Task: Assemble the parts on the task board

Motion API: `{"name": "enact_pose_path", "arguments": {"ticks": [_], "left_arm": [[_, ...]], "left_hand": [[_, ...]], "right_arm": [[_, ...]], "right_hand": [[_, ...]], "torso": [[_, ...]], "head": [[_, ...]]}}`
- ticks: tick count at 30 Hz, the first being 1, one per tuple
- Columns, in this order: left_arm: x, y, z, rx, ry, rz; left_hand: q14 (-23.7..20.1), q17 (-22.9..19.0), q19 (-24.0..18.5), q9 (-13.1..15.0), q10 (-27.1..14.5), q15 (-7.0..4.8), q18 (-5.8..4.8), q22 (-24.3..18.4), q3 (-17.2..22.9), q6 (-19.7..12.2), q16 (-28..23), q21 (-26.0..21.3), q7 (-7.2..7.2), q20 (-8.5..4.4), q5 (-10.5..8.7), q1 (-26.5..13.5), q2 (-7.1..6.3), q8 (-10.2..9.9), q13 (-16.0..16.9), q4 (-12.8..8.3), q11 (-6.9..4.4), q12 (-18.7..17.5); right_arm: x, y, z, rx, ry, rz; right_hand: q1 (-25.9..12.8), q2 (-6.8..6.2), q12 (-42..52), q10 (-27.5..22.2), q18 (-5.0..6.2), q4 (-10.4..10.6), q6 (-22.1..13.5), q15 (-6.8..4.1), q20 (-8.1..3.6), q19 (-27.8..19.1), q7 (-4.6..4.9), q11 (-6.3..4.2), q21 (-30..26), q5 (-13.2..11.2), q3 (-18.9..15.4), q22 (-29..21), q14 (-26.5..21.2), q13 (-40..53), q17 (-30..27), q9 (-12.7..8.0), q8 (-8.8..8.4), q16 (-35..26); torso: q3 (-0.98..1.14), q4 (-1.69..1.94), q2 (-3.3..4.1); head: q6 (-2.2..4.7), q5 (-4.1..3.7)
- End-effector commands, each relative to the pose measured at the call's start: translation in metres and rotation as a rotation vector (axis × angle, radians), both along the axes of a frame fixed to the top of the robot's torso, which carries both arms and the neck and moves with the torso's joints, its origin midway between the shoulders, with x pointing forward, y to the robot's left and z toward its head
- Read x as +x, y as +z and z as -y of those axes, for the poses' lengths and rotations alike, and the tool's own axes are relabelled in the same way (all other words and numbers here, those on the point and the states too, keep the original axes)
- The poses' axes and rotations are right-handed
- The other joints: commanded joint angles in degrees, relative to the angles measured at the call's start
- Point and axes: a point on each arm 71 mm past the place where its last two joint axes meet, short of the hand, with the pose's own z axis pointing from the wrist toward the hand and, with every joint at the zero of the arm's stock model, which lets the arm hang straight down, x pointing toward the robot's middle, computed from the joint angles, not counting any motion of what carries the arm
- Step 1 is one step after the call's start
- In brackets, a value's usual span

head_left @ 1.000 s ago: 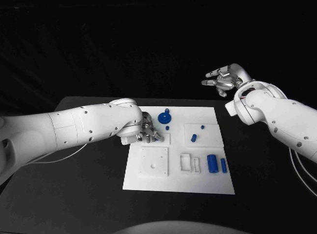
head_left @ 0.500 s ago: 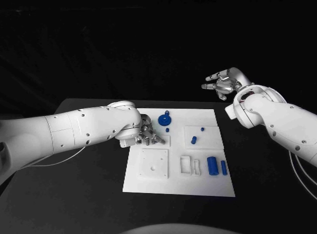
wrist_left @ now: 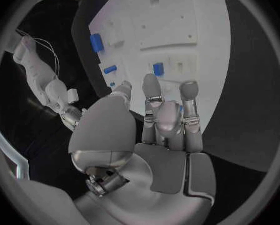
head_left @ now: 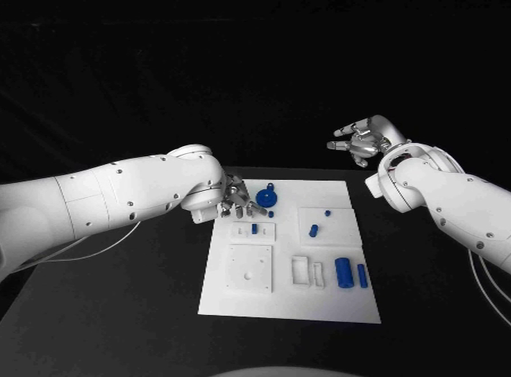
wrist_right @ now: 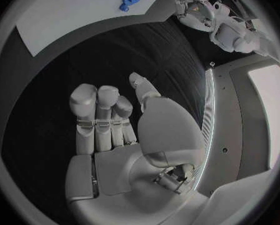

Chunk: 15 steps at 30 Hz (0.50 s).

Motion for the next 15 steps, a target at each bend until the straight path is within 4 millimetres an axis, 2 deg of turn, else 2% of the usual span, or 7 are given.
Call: {"name": "enact_pose_path", "arguments": {"ticks": [1, 5, 8, 9, 12, 15], "left_arm": [[0.006, 0.005, -0.006, -0.002, 0.017, -0.001], [0.013, 0.009, -0.013, -0.001, 0.04, 0.003], [0.019, 0.012, -0.017, 0.004, 0.055, 0.005], [0.023, 0.013, -0.02, 0.009, 0.065, 0.006], [0.028, 0.015, -0.025, 0.015, 0.081, 0.01], [0.036, 0.017, -0.031, 0.024, 0.104, 0.018]], "left_hand": [[-0.3, -0.4, 0.0, -1.1, 2.8, 0.14, -0.8, 0.8, -0.2, -0.2, -0.3, -0.5, 0.05, 0.11, 1.96, -0.1, 1.83, -0.6, 0.3, -2.1, 0.33, -0.5], [-0.5, -0.8, -0.1, -2.0, 2.8, 0.16, -0.83, 0.8, -0.6, -0.4, -0.6, -0.7, 0.03, 0.13, 5.24, 0.0, 3.31, -1.1, 0.7, -4.6, 0.34, -1.1], [-0.6, -1.1, -0.1, -2.6, 2.8, 0.17, -0.84, 0.8, -1.8, -0.5, -0.8, -1.0, 0.02, 0.15, 6.02, -0.4, 4.94, -1.4, 1.2, -7.0, 0.33, -1.6], [-0.7, -1.2, -0.1, -2.8, 2.8, 0.17, -0.85, 0.8, -2.1, -0.6, -0.9, -1.1, 0.01, 0.15, 6.09, -0.6, 5.51, -1.4, 1.5, -7.7, 0.34, -1.8], [-0.8, -1.4, -0.1, -2.9, 2.8, 0.18, -0.85, 0.9, -2.3, -0.6, -1.0, -1.2, 0.05, 0.16, 5.93, -0.8, 5.78, -1.4, 1.7, -8.0, 0.35, -2.0], [-0.7, -1.3, -0.1, -2.9, 2.8, 0.19, -0.83, 0.9, -2.3, -0.5, -0.9, -1.2, 0.08, 0.17, 3.61, -1.2, 5.37, -1.3, 1.9, -7.6, 0.35, -2.0]], "right_arm": [[0.0, 0.0, 0.001, -0.004, 0.003, -0.001], [0.0, -0.001, 0.001, -0.002, 0.001, -0.005], [0.0, -0.001, 0.002, 0.0, 0.0, -0.009], [0.0, -0.001, 0.002, 0.001, 0.0, -0.011], [0.0, -0.001, 0.002, 0.002, -0.001, -0.012], [0.0, -0.001, 0.003, 0.004, -0.001, -0.014]], "right_hand": [[0.0, -0.31, -0.3, -0.2, 0.38, 0.2, -0.1, -0.05, -0.29, 3.3, 0.11, 0.1, -0.2, 0.1, -0.1, 4.0, 0.1, -0.1, -0.1, 0.1, 0.13, -0.2], [0.0, -0.28, -0.3, -0.2, 0.38, 0.4, -0.1, -0.05, -0.28, 3.3, 0.11, 0.09, -0.2, 0.2, -0.2, 4.0, 0.2, -0.1, 0.0, 0.1, 0.13, -0.2], [0.0, -0.28, -0.3, -0.2, 0.38, 0.4, -0.1, -0.05, -0.28, 3.3, 0.11, 0.09, -0.2, 0.2, -0.2, 4.0, 0.2, -0.1, 0.0, 0.1, 0.13, -0.2], [0.0, -0.28, -0.3, -0.2, 0.38, 0.4, -0.1, -0.05, -0.28, 3.3, 0.11, 0.09, -0.2, 0.2, -0.2, 4.0, 0.2, -0.1, 0.0, 0.1, 0.13, -0.2], [0.1, -0.26, -0.2, -0.1, 0.36, 0.6, 0.0, -0.06, -0.29, 3.3, 0.09, 0.09, -0.2, 0.3, -0.3, 4.0, 0.2, 0.0, 0.0, 0.1, 0.12, -0.2], [0.1, -0.26, -0.2, -0.1, 0.36, 0.6, 0.0, -0.06, -0.29, 3.3, 0.09, 0.09, -0.2, 0.3, -0.3, 4.0, 0.2, 0.0, 0.0, 0.1, 0.12, -0.2]], "torso": [[0.0, -0.08, 0.1], [-0.06, -0.2, 0.15], [-0.12, -0.18, 0.19], [-0.14, -0.13, 0.2], [-0.11, -0.02, 0.19], [-0.1, -0.02, 0.24]], "head": [[0.27, 0.05], [0.32, 0.1], [0.36, 0.07], [0.41, 0.03], [0.49, -0.03], [0.58, -0.01]]}}
